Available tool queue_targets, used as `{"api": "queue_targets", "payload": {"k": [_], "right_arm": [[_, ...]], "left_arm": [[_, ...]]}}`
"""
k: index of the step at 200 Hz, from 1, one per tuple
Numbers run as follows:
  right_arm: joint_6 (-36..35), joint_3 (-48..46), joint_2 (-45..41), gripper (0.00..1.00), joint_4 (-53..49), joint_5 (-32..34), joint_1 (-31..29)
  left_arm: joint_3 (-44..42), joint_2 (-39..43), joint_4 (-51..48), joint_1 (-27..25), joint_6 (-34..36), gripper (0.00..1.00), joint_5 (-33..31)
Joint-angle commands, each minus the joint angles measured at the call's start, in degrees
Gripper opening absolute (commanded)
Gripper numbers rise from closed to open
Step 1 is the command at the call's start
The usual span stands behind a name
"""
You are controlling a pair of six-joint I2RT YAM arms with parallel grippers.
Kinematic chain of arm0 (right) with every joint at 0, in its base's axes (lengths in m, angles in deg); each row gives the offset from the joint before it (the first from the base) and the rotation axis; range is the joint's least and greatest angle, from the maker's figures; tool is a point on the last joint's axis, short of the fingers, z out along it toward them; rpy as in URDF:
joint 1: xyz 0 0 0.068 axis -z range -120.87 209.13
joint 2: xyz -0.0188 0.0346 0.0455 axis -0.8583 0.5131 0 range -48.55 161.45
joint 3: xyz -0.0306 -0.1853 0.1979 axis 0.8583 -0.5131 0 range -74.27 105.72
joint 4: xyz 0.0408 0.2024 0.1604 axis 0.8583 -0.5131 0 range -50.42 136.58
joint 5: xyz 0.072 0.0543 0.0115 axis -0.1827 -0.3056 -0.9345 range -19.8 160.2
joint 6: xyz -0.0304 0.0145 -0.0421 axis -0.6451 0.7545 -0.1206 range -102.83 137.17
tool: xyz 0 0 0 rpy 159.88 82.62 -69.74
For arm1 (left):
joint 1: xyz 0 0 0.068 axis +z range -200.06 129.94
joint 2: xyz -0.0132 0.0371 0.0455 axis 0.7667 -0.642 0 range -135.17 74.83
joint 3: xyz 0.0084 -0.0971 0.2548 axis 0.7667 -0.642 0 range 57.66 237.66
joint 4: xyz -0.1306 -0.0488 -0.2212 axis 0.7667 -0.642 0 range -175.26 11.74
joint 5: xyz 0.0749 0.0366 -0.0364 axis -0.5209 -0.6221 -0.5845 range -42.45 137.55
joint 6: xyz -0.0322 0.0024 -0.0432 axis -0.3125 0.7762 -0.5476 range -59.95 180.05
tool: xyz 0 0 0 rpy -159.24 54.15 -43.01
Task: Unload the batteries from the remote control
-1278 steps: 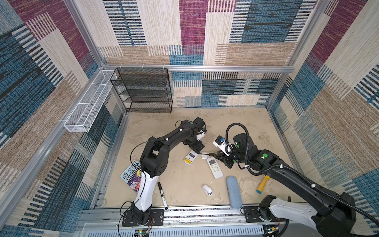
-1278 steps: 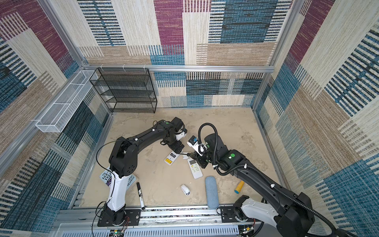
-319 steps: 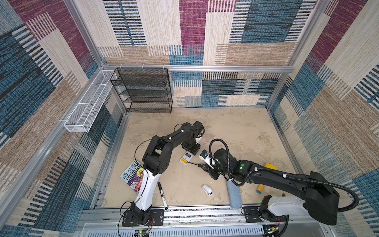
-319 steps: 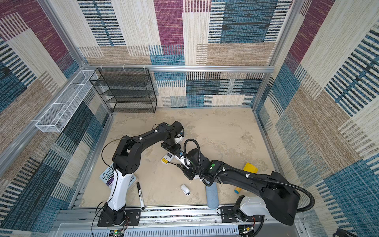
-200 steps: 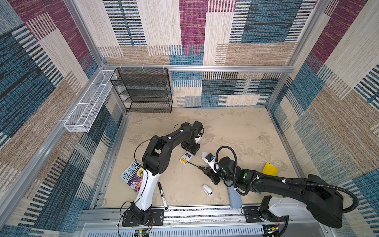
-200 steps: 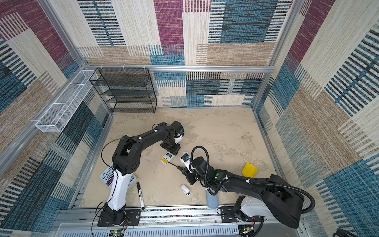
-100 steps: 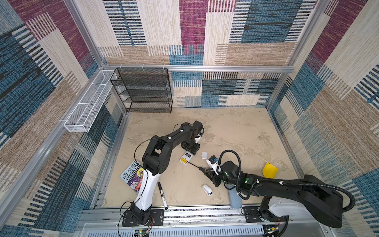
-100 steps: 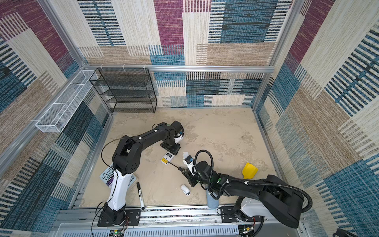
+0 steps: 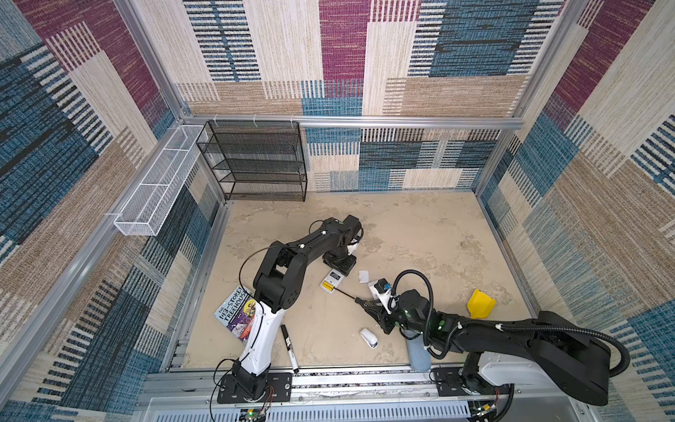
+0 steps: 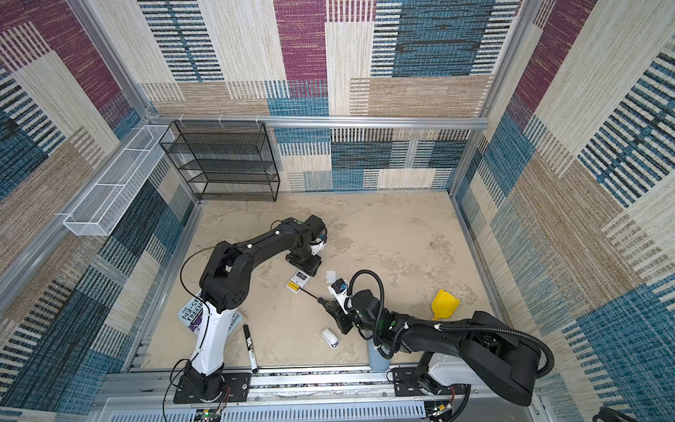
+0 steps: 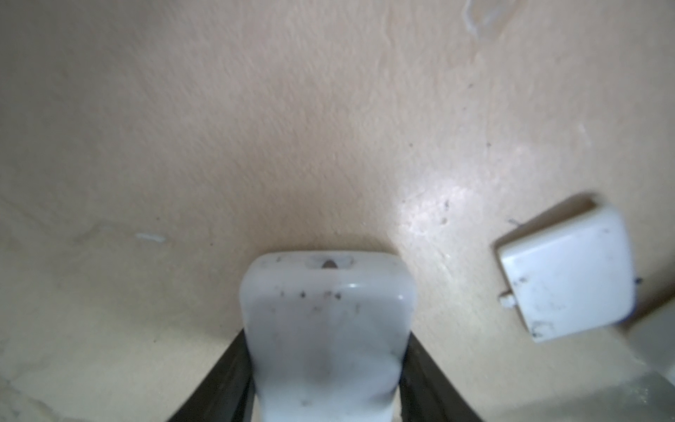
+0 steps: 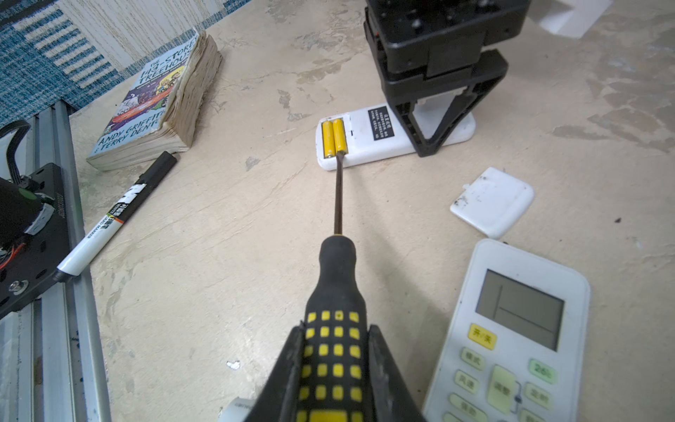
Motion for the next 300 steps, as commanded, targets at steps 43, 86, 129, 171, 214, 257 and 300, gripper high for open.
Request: {"api": "queue_targets", "payload": {"k": [43,86,129,171,214,257,300], "right_arm": [[0.11,-0.87,3.23,0.0,5.3,0.32,-0.04],[-0.4,-1.42,5.7,0.0,7.22,0.42,-0.08],[-0.75,-1.36,5.21,0.0,9.15,0.74,-0.02],[-1.97,-0.3,3.84,0.0,8.91,1.31,-0.06],[-2.33,-0.43,4.46,0.0,10.03,1.6,-0.07],[-2.24,-0.16,9.33,0.0,11.09,1.37,-0.08],[-2.7,0.08,12.32,0.0,12.07,1.53,-0.02]], "left_arm": [[-3.35,-4.7,-2.5,0.42,-3.42,0.19,6.31],[-3.62,-4.78,-2.08,0.42,-3.2,0.19,7.28],[-3.86,-4.49,-2.06,0.49,-3.31,0.19,6.6],[-3.87,-4.72,-2.05,0.55,-3.59,0.19,6.19],[-3.79,-4.73,-2.02,0.51,-3.33,0.19,6.48],[-4.05,-4.54,-2.02,0.52,-2.8,0.18,7.57],[-4.32,-4.66,-1.94,0.51,-2.45,0.18,9.0]]}}
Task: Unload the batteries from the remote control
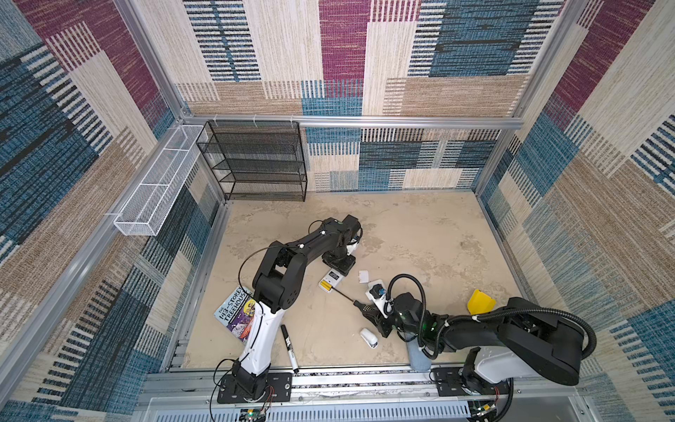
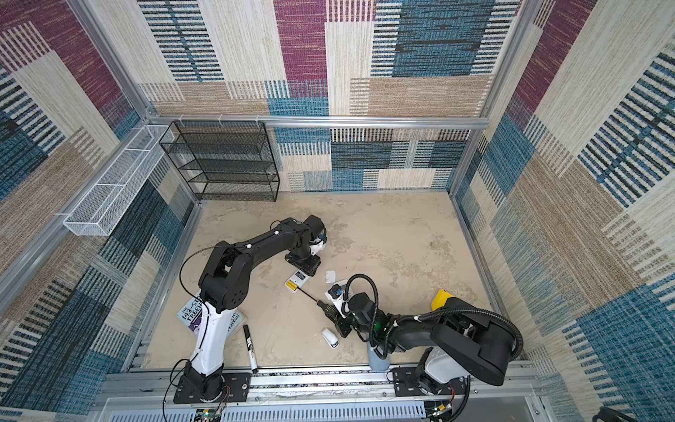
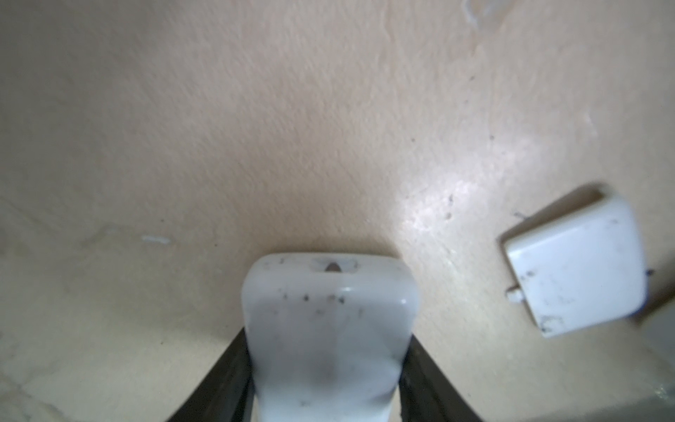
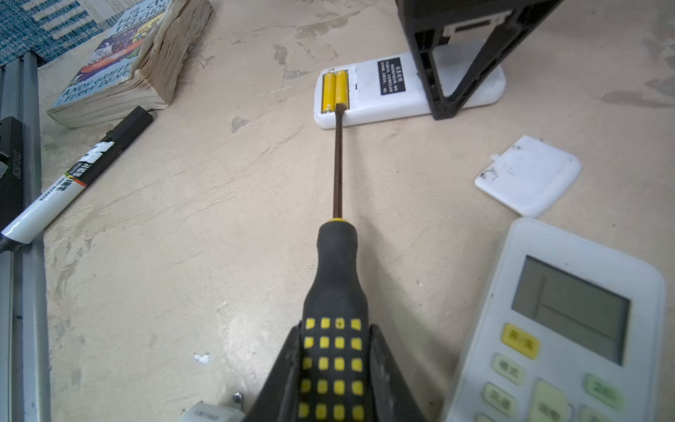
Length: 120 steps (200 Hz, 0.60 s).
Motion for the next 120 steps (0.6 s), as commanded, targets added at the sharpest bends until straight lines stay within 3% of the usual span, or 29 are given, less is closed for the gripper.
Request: {"api": "queue_targets", "payload": {"k": [1,120], "right_arm": [[0.08,1.31,1.76,0.0,3.18,2.29,0.01],[-3.6,2.56,2.34,0.0,7.24,4.84,-0.01]], "left_arm": [[-3.6,-4.77,-2.46,0.31,-4.2,0.18,8.84],[-3.6,-4.57,-2.46,0.31,-4.26,0.18,9.74]]}}
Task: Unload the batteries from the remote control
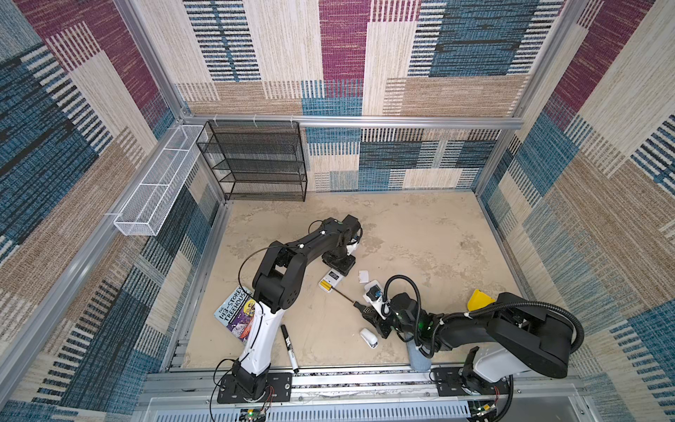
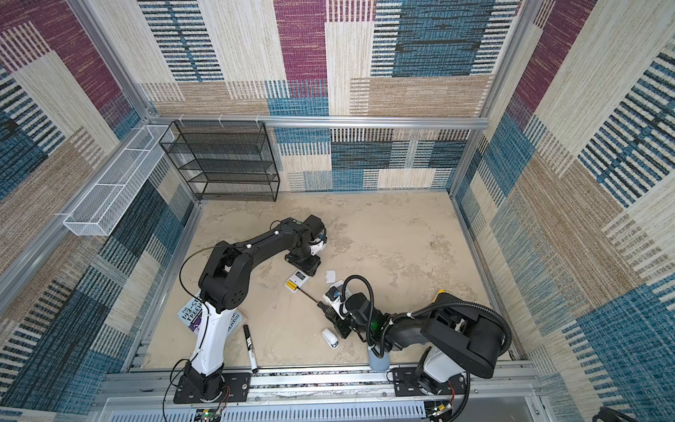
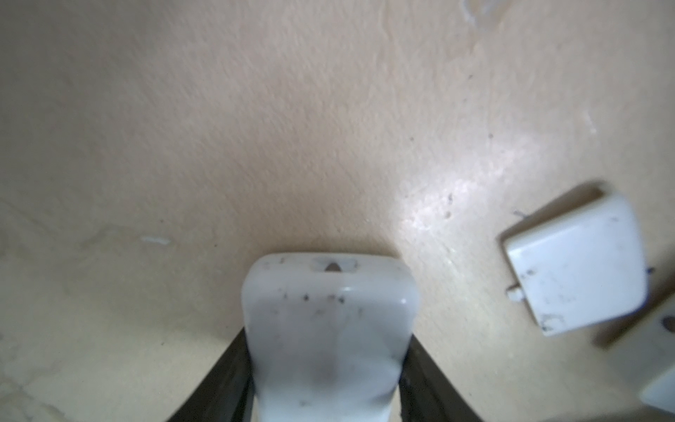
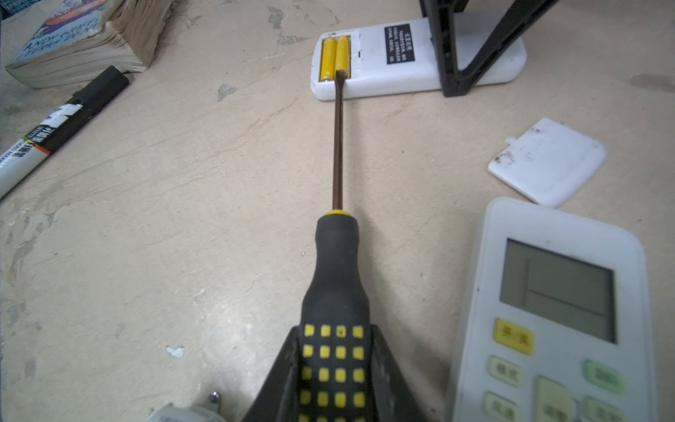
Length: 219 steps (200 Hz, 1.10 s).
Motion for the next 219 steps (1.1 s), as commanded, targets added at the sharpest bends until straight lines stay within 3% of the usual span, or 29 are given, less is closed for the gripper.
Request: {"api": "queue_targets", "payload": {"k": [1,73,130,161,181,194,219], "right_arm": [[-0.58,1.62,-0.7,0.0,7.34,4.43,0.02],[-2.01,1.36,-5.59,0.0,6.73,4.15,0.04],[-1.9,2.48,-3.85,0.0,5.68,4.06,0.05],[-3.75,3.82,-4.13,0.0,3.04,0.43,0.03],[-5.43,6.13,-4.44,0.0,-0.47,-6.51,0.03],[-7.86,8.48,-4.49,0.0,-4.13,-17.28,-0.22],[-13.27,14.12,-2.58,0.0,-14.95,-30.83,-4.7]], "left_arm": [[-3.57,-4.56,-2.52,0.29,-4.67,0.18,9.67],[-3.58,-4.41,-2.5,0.38,-4.95,0.18,8.78],[-3.78,-4.34,-2.53,0.42,-5.27,0.19,8.14],[-3.43,-4.51,-2.5,0.82,-6.32,0.18,6.69],[-3.04,-4.6,-1.71,1.04,-7.31,0.18,4.19],[-2.63,-4.78,-1.23,1.38,-7.48,0.19,3.16],[-1.62,-5.02,-0.75,2.76,-6.71,0.21,3.94]]}}
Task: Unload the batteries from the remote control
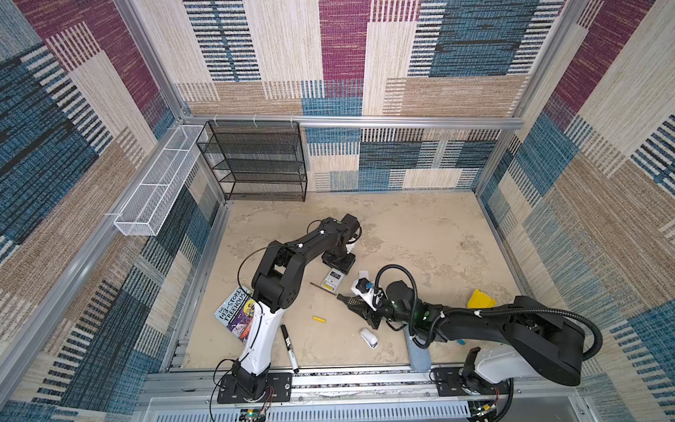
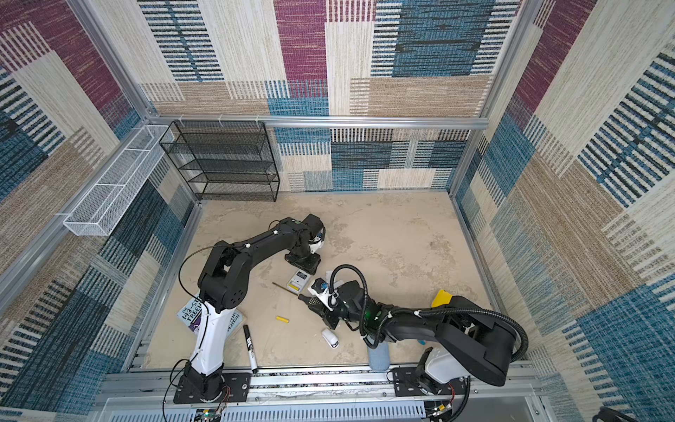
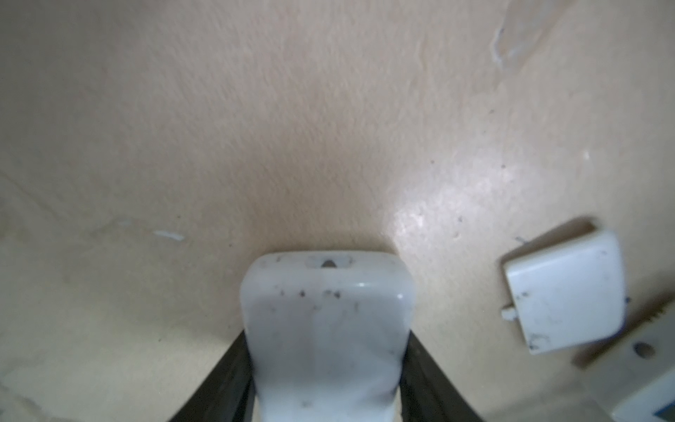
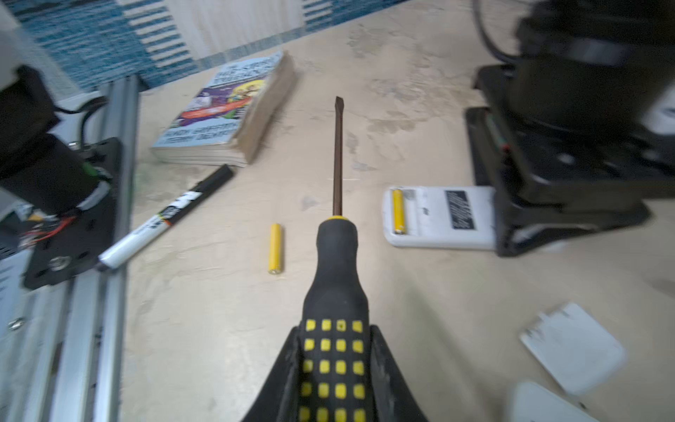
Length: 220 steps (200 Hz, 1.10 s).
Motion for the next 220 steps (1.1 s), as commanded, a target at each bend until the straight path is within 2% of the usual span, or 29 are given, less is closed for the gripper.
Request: {"api": "queue_targets", "payload": {"k": [1,16,45,74,107,220], "right_arm": [[-6.16,3.94,1.76,0.0,-9.37,-18.95,-2.71],[-7.08,5.45,5.45,0.0,-14.72,-21.1,-4.2],[-5.66,2.53,8.22,0.0,-14.01,-23.62,-5.1],[-5.97,4.01,11.25,0.0,-17.02,-21.42,-5.34],[-4.65,8.93,18.42,0.0,-20.37,-19.3,-5.34],[-0.62,7.65,17.3,0.0,-17.27,-10.4,-3.45]], "left_arm": [[-1.7,-5.1,-1.72,1.97,-1.57,0.21,3.09],[-1.24,-4.89,-1.75,2.7,-1.34,0.2,3.76],[-1.48,-4.4,-1.66,3.02,-1.43,0.21,4.36],[-2.07,-4.18,-1.81,3.02,-1.06,0.21,4.03],[-3.31,-3.31,-1.83,3.02,-0.92,0.21,3.92],[-3.51,-2.68,-1.65,3.11,-0.64,0.21,4.15]]}}
